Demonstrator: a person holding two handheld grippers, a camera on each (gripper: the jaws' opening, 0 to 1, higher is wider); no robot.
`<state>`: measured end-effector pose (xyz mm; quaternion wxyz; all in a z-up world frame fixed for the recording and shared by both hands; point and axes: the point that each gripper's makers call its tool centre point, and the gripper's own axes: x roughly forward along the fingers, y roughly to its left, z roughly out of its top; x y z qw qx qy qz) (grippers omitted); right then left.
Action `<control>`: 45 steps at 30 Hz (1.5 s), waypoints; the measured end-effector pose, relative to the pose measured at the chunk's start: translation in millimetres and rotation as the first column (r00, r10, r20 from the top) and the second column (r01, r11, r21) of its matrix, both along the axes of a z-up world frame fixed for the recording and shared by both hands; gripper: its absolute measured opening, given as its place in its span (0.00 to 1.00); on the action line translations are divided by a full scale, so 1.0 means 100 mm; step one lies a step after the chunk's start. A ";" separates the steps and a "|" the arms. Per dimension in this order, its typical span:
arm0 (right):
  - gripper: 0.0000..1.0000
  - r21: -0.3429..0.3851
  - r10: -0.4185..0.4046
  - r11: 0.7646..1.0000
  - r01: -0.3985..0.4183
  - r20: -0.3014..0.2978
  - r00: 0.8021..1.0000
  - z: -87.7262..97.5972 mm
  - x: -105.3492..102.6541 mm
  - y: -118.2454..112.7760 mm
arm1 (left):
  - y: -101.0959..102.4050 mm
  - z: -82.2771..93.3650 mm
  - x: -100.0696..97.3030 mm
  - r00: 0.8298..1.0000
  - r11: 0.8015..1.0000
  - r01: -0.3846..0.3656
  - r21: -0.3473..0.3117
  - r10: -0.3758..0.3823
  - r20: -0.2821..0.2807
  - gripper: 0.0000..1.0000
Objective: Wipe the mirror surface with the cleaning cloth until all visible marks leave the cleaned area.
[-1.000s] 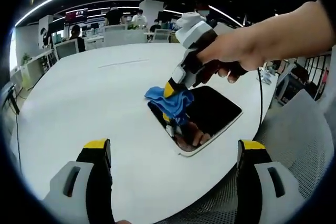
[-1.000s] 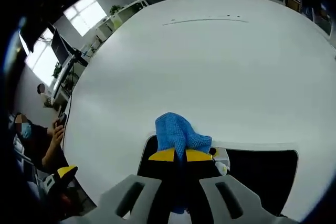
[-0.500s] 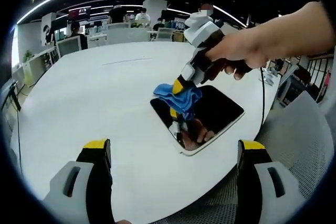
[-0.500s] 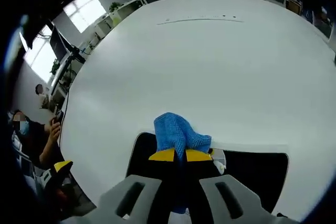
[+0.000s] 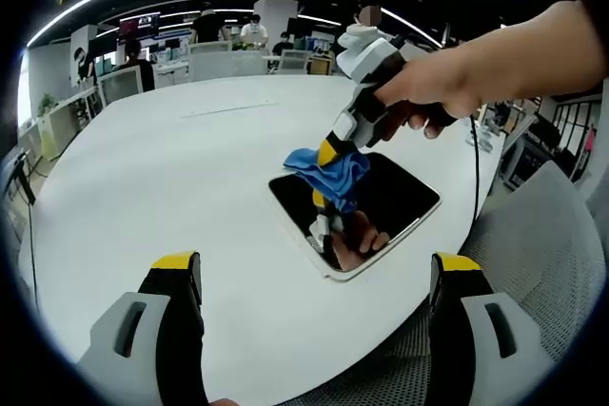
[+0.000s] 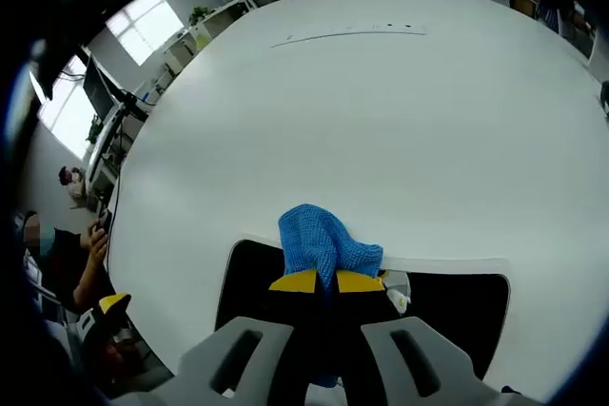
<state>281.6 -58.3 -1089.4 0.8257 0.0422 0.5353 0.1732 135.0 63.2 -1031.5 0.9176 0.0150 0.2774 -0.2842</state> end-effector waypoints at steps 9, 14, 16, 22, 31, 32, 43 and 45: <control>0.00 -0.036 0.018 0.999 -0.018 0.004 1.000 0.02 -0.03 0.03 | 0.03 -0.02 0.01 1.000 1.000 -0.003 0.022 0.003 0.003 0.99; 0.00 -0.019 -0.010 1.000 0.010 0.002 1.000 0.02 -0.03 0.01 | 0.03 -0.01 0.01 1.000 1.000 -0.002 0.018 0.002 0.008 0.99; 0.00 -0.031 0.002 1.000 -0.001 0.010 1.000 0.03 -0.06 0.03 | 0.03 -0.01 0.01 1.000 1.000 -0.002 0.018 0.002 0.009 0.99; 0.00 -0.021 -0.004 1.000 0.004 -0.002 1.000 0.03 -0.14 0.03 | 0.05 0.02 0.03 1.000 1.000 -0.012 0.022 0.012 0.025 0.99; 0.00 -0.011 -0.013 1.000 0.013 -0.003 1.000 0.01 -0.22 0.05 | 0.04 0.02 0.03 0.999 1.000 -0.009 0.020 0.008 0.031 0.99; 0.00 -0.011 -0.016 1.000 0.016 -0.009 1.000 0.02 -0.25 0.05 | 0.04 0.02 0.03 0.999 1.000 -0.007 0.021 0.007 0.032 0.99; 0.00 -0.022 0.028 0.999 -0.028 -0.016 0.999 0.02 -0.52 0.12 | 0.02 0.02 0.03 1.000 1.000 0.000 0.013 -0.001 0.026 0.99; 0.00 -0.021 0.031 0.999 -0.031 -0.008 0.999 0.03 -0.54 0.11 | 0.02 0.02 0.02 1.000 1.000 0.000 0.011 0.000 0.024 0.99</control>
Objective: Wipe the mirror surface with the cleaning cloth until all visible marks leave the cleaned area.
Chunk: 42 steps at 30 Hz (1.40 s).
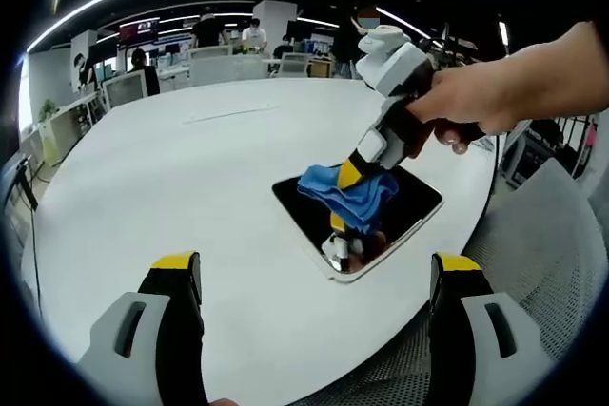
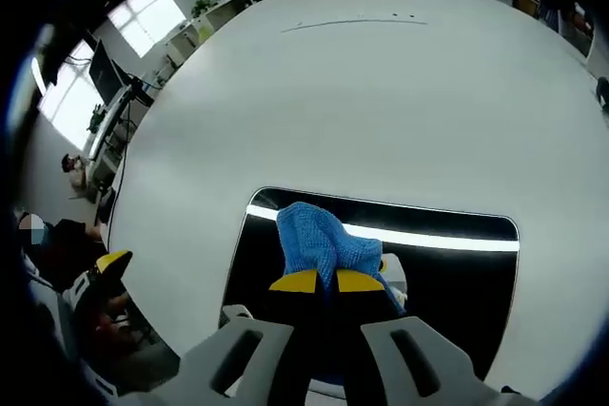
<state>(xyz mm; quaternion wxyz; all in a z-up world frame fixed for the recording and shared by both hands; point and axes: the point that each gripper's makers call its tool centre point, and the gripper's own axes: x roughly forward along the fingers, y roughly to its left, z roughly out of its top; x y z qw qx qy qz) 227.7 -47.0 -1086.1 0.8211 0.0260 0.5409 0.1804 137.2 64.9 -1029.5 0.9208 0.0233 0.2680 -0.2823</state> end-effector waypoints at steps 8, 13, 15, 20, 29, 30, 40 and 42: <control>0.00 0.017 0.001 1.000 -0.001 -0.015 1.000 0.02 -0.14 0.01 | 0.00 0.00 -0.01 1.000 1.000 -0.001 0.005 0.001 -0.003 0.99; 0.00 0.026 0.011 1.000 -0.011 -0.022 1.000 0.02 -0.24 0.02 | -0.02 -0.01 -0.03 1.000 1.000 0.010 0.009 -0.010 -0.010 0.99; 0.00 0.029 0.013 1.000 -0.012 -0.028 1.000 0.03 -0.27 0.02 | -0.03 0.01 -0.03 1.000 1.000 0.011 -0.010 -0.011 -0.008 0.99; 0.00 0.037 0.009 0.999 -0.008 -0.029 1.000 0.03 -0.35 0.03 | -0.05 0.00 -0.03 1.000 1.000 0.020 -0.013 -0.021 -0.014 0.99; 0.00 0.050 0.010 0.999 -0.008 -0.035 0.999 0.02 -0.46 0.05 | -0.05 0.00 -0.03 1.000 1.000 0.021 -0.015 -0.021 -0.009 0.99; 0.00 0.054 0.006 0.999 -0.004 -0.039 0.999 0.02 -0.48 0.05 | -0.05 0.01 -0.03 1.000 1.000 0.021 -0.014 -0.021 -0.010 0.99; 0.00 0.072 0.013 0.997 -0.011 -0.032 0.999 0.02 -0.61 0.05 | -0.03 0.03 -0.01 1.000 1.000 0.013 -0.019 -0.013 0.003 0.99; 0.00 0.064 0.022 0.998 -0.021 -0.021 1.000 0.02 -0.62 0.06 | -0.04 0.03 -0.01 1.000 1.000 0.016 -0.017 -0.016 0.007 0.99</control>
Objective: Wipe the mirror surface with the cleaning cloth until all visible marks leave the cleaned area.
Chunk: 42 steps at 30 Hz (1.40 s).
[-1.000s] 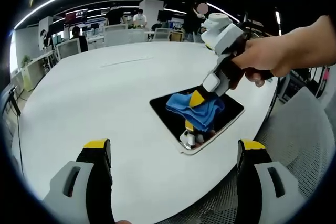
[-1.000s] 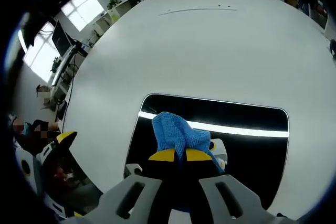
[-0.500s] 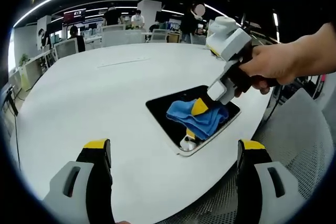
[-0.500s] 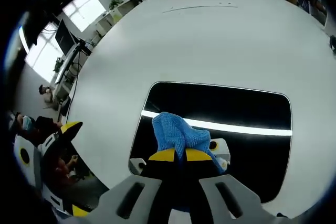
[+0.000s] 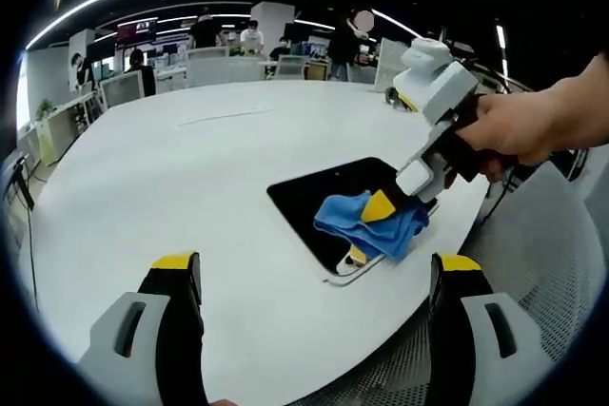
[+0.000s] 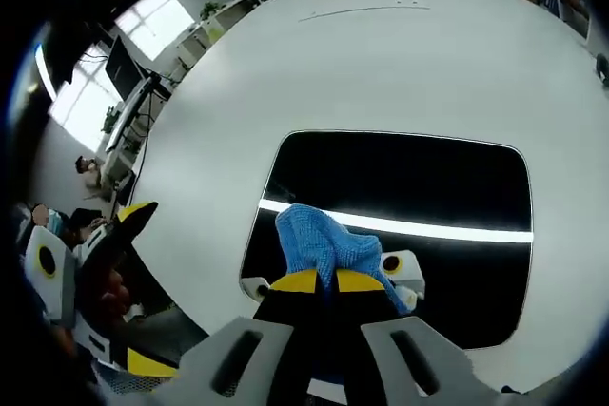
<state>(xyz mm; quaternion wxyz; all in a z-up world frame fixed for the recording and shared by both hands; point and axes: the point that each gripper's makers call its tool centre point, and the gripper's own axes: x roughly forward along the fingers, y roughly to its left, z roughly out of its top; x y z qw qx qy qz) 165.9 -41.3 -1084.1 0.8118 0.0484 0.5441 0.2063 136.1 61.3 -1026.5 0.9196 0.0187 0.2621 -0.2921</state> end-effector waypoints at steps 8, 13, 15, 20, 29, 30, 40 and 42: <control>0.00 -0.002 0.010 1.000 -0.010 -0.001 1.000 0.00 -0.10 0.00 | 0.03 0.00 0.00 1.000 1.000 -0.010 -0.003 0.010 0.001 0.99; 0.00 0.004 0.012 1.000 -0.012 -0.005 1.000 -0.01 -0.16 0.00 | 0.02 0.00 0.00 1.000 1.000 -0.005 0.001 0.005 0.006 0.99; 0.00 0.005 0.010 1.000 -0.009 -0.011 1.000 0.00 -0.18 0.01 | 0.02 0.01 0.00 1.000 1.000 -0.003 0.003 0.003 0.007 0.99; 0.00 -0.018 0.045 0.999 -0.045 0.007 0.999 0.00 -0.26 0.02 | 0.01 0.00 0.00 1.000 1.000 -0.002 0.002 0.002 0.004 0.99; 0.00 -0.010 0.066 0.998 -0.066 -0.012 0.998 -0.01 -0.28 0.02 | 0.00 -0.01 0.00 1.000 1.000 0.002 -0.008 -0.002 -0.004 0.99; 0.00 -0.008 0.062 0.998 -0.062 -0.011 0.998 -0.01 -0.28 0.02 | -0.01 0.00 -0.01 1.000 1.000 0.008 -0.004 -0.008 -0.004 0.99; 0.00 0.015 0.059 0.998 -0.059 -0.010 0.998 0.00 -0.28 0.02 | 0.02 0.00 0.01 1.000 1.000 -0.019 -0.007 0.019 -0.003 0.99; 0.00 0.006 0.064 0.998 -0.064 -0.002 0.998 0.01 -0.28 -0.01 | 0.02 0.01 0.01 1.000 1.000 -0.023 -0.009 0.023 -0.003 0.99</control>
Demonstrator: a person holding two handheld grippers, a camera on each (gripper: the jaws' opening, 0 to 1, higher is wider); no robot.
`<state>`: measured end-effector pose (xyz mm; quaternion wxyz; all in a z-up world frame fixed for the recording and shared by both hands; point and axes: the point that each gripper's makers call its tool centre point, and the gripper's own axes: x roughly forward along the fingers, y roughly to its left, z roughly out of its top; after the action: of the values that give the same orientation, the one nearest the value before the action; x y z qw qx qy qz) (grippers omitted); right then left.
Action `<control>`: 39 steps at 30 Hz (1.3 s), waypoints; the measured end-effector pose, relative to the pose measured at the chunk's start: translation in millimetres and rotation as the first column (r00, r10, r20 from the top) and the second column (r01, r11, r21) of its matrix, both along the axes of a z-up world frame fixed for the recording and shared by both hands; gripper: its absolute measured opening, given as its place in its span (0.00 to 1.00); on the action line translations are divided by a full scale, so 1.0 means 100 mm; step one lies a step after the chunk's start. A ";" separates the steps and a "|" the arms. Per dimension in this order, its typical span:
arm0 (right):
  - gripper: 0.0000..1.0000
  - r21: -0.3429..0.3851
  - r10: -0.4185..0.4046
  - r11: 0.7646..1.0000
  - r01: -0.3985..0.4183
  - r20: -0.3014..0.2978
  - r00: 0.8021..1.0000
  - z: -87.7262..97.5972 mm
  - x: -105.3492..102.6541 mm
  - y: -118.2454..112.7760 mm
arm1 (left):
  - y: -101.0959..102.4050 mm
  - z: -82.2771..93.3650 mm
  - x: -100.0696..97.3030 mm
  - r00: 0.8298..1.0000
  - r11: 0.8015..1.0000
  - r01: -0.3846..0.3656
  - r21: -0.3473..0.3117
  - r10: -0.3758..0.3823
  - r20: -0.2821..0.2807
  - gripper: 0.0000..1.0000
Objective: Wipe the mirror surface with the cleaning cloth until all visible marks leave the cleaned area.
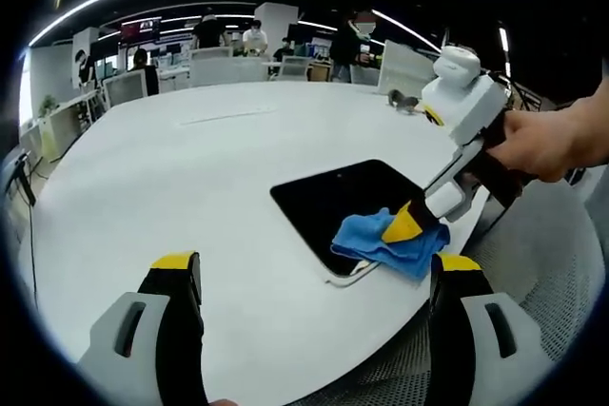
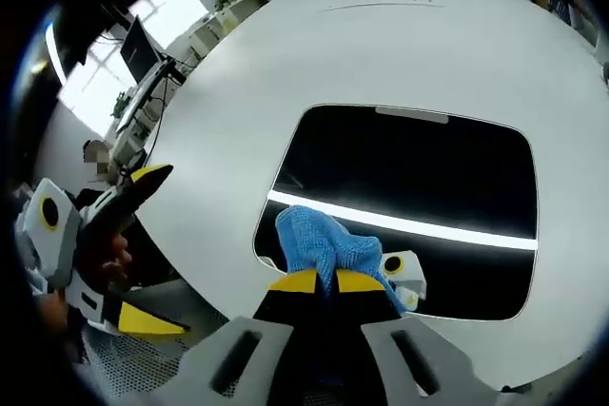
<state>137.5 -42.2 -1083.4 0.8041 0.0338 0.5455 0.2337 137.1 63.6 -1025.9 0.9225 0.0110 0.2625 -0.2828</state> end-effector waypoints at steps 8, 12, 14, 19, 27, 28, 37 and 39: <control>0.00 0.013 -0.037 0.999 0.037 -0.001 0.999 0.00 0.03 -0.17 | -0.01 0.00 -0.01 1.000 1.000 0.000 0.008 0.000 -0.006 0.99; 0.00 0.021 -0.060 0.998 0.060 -0.001 0.998 0.00 0.03 -0.24 | -0.01 -0.01 -0.01 1.000 1.000 0.001 0.010 -0.001 -0.007 0.99; 0.00 0.025 -0.068 0.997 0.068 0.000 0.998 0.00 0.03 -0.26 | -0.01 -0.01 -0.02 1.000 1.000 0.002 0.011 -0.002 -0.009 0.99; 0.00 0.033 -0.085 0.996 0.085 0.008 0.996 0.00 0.03 -0.26 | 0.00 -0.01 -0.01 1.000 1.000 -0.004 0.008 0.004 -0.010 0.99; 0.00 0.043 -0.112 0.993 0.112 0.008 0.994 0.00 0.00 -0.34 | -0.03 -0.02 -0.03 1.000 1.000 0.010 0.010 -0.010 -0.019 0.99; 0.00 0.044 -0.115 0.992 0.115 0.005 0.993 0.00 0.00 -0.35 | -0.03 -0.02 -0.03 1.000 1.000 0.011 0.010 -0.011 -0.019 0.99; 0.00 0.037 -0.132 0.991 0.132 0.001 0.991 0.00 0.02 -0.39 | -0.03 -0.03 -0.03 1.000 1.000 0.019 0.009 -0.019 -0.022 0.99; 0.00 0.033 -0.129 0.991 0.129 0.003 0.992 0.00 0.02 -0.39 | -0.02 -0.02 -0.03 1.000 1.000 0.012 0.006 -0.012 -0.020 0.99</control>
<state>139.7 -80.8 -1083.4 0.8183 0.0815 0.5363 0.1901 134.3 61.3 -1028.2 0.9181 0.0125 0.2726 -0.2875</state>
